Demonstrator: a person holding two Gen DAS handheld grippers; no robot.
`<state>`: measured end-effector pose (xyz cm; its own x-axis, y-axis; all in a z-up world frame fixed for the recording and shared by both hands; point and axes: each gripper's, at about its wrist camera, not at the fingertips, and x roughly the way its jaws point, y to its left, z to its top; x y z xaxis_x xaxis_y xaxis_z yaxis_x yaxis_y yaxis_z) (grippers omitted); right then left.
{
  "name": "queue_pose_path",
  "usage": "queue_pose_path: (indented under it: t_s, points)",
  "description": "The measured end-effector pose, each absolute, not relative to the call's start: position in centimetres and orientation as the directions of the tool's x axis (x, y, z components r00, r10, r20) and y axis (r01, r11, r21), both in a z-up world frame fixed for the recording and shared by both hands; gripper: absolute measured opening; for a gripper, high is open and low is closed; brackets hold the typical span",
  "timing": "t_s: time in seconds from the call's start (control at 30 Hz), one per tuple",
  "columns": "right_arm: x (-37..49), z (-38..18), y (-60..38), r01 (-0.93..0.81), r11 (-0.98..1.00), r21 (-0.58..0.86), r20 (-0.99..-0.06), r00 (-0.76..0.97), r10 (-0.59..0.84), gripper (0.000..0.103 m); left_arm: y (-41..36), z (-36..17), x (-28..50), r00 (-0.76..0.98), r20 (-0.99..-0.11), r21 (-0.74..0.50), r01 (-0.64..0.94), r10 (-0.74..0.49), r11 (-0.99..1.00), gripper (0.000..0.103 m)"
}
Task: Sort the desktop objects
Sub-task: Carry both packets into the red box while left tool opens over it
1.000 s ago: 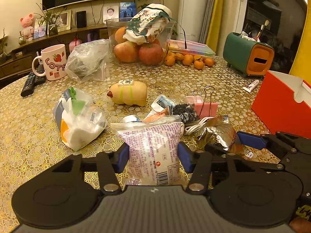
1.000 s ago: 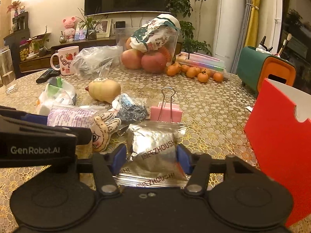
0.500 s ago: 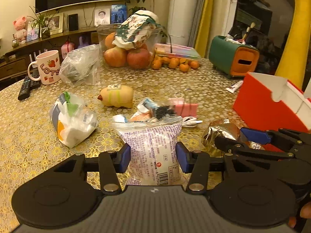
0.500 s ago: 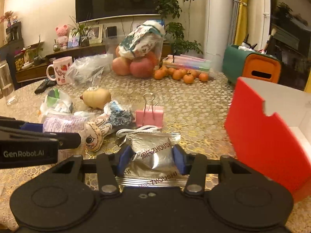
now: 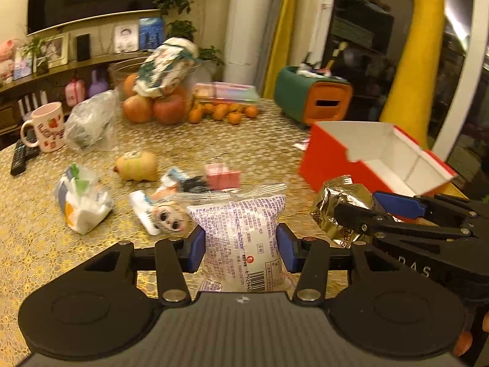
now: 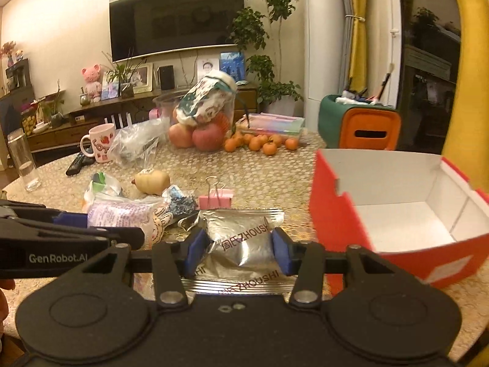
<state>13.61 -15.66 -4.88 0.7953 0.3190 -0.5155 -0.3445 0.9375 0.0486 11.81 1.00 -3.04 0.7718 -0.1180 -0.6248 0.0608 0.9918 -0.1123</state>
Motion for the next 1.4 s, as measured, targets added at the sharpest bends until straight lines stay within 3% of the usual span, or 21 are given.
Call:
queue_pose_path:
  t_s: [0.67,1.4]
  points:
    - [12.1,0.5,-26.8,-0.215,0.976,0.038,-0.493,0.845,0.205,0.047,-9.6,2.1,13.1,0.714,-0.627,-0.098,0.324,-0.311,0.941,0.048]
    - [19.8,-1.1,-35.9,-0.09,0.996,0.018,-0.528,0.845,0.086,0.047,-19.5,0.7,23.1,0.656,-0.677,-0.02,0.438,-0.334,0.899,0.048]
